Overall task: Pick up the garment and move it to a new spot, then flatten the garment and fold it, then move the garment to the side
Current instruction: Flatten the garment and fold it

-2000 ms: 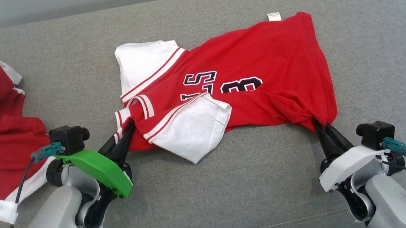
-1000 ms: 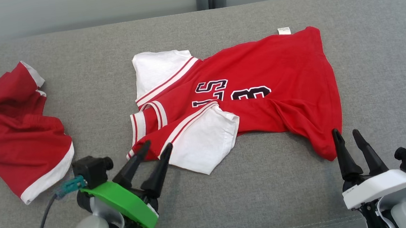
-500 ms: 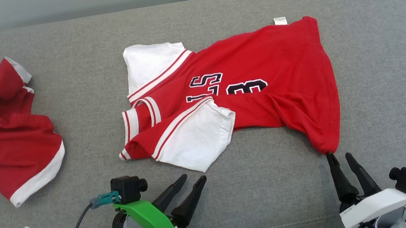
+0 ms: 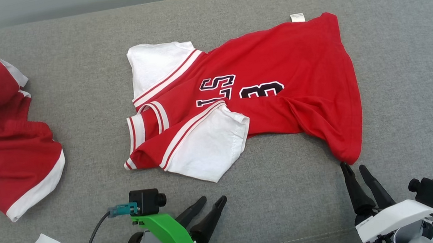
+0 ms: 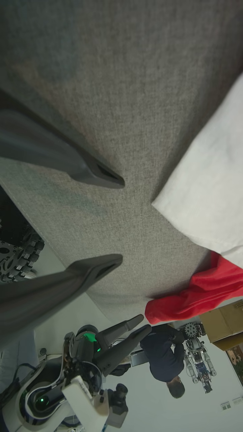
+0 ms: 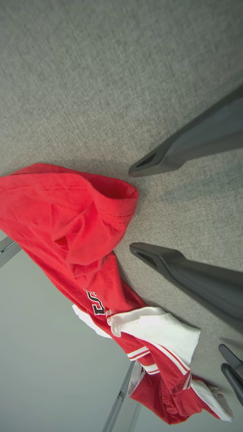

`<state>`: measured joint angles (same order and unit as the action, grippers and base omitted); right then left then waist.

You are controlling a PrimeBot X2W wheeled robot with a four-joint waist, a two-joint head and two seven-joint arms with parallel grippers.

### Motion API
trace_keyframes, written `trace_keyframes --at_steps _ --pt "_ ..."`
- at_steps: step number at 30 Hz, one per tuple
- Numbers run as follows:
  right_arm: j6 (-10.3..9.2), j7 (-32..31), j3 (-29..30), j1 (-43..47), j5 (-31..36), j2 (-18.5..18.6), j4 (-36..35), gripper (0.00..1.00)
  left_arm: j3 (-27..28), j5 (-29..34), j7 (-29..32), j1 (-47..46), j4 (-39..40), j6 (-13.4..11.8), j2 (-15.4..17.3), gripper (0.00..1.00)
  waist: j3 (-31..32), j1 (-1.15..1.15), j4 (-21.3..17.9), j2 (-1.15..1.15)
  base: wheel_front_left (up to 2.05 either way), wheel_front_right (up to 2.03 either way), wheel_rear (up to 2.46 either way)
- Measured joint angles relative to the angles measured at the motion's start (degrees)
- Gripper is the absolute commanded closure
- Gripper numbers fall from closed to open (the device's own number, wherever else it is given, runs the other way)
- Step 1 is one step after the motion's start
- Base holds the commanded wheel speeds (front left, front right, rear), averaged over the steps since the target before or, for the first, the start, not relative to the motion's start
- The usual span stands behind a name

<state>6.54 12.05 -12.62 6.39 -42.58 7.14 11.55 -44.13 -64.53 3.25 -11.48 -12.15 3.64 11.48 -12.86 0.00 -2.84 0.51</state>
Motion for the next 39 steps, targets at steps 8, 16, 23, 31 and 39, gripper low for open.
trace_keyframes --at_steps 8,16,23,31,39 --pt "0.01 -2.4 -0.3 -0.7 -0.9 0.0 0.4 0.0 1.4 -1.0 0.8 -0.5 -0.3 -1.9 -0.6 0.0 -0.6 0.0 -0.1 0.0 0.0 0.0 0.0" --pt "0.01 -3.5 -0.7 -3.2 -1.8 -0.1 0.5 0.0 2.2 -2.4 2.4 -3.1 -0.8 -2.8 -1.7 0.0 -1.5 0.0 -0.6 0.0 0.0 0.0 0.0" --pt "0.01 -4.1 -1.1 -3.8 -1.9 -0.1 1.0 0.0 3.2 -4.2 3.8 -3.9 -2.3 -4.6 -3.1 0.0 -1.8 0.0 -0.9 0.0 0.0 0.0 0.0" --pt "0.02 -4.6 -1.2 -4.8 -3.5 -1.2 1.5 0.0 4.5 -6.4 4.3 -4.2 -3.2 -5.2 -4.6 0.0 -1.9 0.0 -1.4 0.0 0.0 0.0 0.0" --pt "0.19 -4.6 -1.2 -5.3 -5.4 -1.7 1.8 0.0 5.0 -6.5 4.4 -6.1 -3.8 -5.7 -5.1 0.0 -2.3 0.0 -1.7 0.0 0.0 0.0 0.0"
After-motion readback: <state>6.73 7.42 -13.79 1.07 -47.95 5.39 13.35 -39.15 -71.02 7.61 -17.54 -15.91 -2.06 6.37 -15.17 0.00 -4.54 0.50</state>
